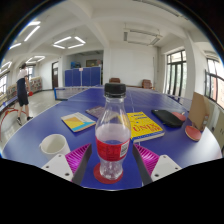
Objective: Pour water
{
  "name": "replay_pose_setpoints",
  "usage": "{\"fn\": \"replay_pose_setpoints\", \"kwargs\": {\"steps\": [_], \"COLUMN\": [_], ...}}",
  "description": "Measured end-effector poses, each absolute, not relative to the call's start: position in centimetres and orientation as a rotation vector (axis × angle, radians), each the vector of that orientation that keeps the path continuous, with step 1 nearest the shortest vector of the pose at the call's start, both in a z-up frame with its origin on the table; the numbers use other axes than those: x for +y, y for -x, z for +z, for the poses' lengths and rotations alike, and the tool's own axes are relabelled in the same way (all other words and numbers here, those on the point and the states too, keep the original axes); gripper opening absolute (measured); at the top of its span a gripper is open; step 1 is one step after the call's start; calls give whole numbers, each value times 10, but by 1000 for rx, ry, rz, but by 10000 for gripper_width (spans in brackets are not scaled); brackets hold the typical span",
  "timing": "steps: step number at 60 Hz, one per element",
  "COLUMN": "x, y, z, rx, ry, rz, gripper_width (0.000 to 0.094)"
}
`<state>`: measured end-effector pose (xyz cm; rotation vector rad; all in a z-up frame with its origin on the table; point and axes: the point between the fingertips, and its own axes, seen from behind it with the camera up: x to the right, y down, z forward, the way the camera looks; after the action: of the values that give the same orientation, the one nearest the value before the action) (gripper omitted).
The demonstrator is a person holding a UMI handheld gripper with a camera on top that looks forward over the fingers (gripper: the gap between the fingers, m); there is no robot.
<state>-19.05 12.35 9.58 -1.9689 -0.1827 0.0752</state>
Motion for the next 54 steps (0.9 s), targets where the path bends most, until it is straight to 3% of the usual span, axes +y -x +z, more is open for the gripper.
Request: {"fn": "replay_pose_setpoints", "kwargs": {"steps": [17, 32, 54], "x": [-34, -176, -230], "y": [180, 186, 178], "z": [158, 192, 226], "rx": [-73, -11, 24], "ry": [2067, 2099, 2052], "rz": [8, -50, -132], "gripper_width": [854, 851, 853]}}
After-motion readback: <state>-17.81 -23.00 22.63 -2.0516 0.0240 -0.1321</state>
